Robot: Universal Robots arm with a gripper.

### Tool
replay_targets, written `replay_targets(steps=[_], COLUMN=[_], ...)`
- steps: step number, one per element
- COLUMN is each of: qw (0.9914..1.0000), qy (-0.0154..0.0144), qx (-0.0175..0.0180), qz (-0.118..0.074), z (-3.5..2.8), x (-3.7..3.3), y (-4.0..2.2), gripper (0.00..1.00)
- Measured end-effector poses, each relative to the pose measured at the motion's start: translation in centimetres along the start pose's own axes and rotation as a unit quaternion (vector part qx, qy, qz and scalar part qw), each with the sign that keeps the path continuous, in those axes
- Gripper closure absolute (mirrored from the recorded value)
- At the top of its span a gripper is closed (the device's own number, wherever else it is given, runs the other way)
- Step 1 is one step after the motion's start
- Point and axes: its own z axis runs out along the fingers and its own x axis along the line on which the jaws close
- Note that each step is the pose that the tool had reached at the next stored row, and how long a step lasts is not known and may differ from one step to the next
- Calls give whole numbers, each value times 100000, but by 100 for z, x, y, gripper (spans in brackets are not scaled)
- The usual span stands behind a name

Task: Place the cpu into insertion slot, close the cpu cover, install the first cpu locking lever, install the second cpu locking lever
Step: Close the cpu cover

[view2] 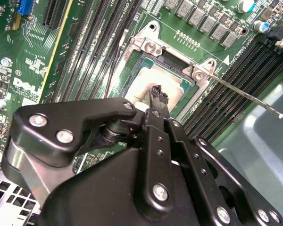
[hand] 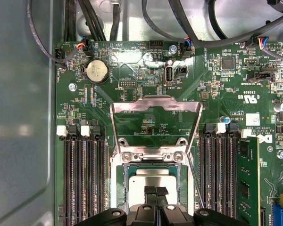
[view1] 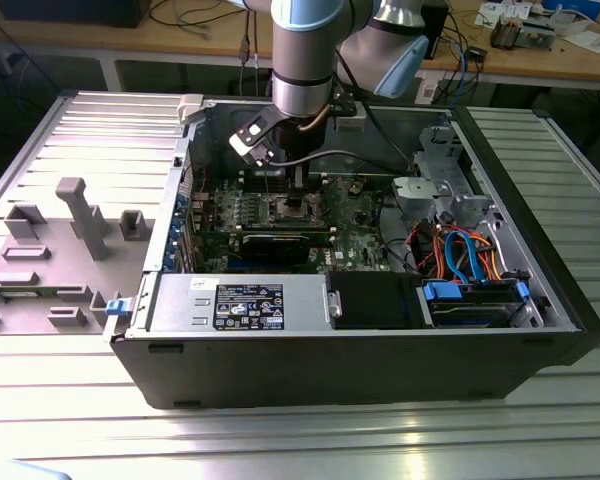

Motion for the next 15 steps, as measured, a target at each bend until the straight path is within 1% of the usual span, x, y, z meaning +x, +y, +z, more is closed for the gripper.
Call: replay_targets(steps=[9, 14, 15], qw=[100000, 100000, 100000], qy=[0, 0, -3], qx=[2, -1, 1], qz=[1, -4, -4], z=[-1, -74, -114], x=[0, -1, -2], y=[4, 4, 5], gripper=[89, 89, 89])
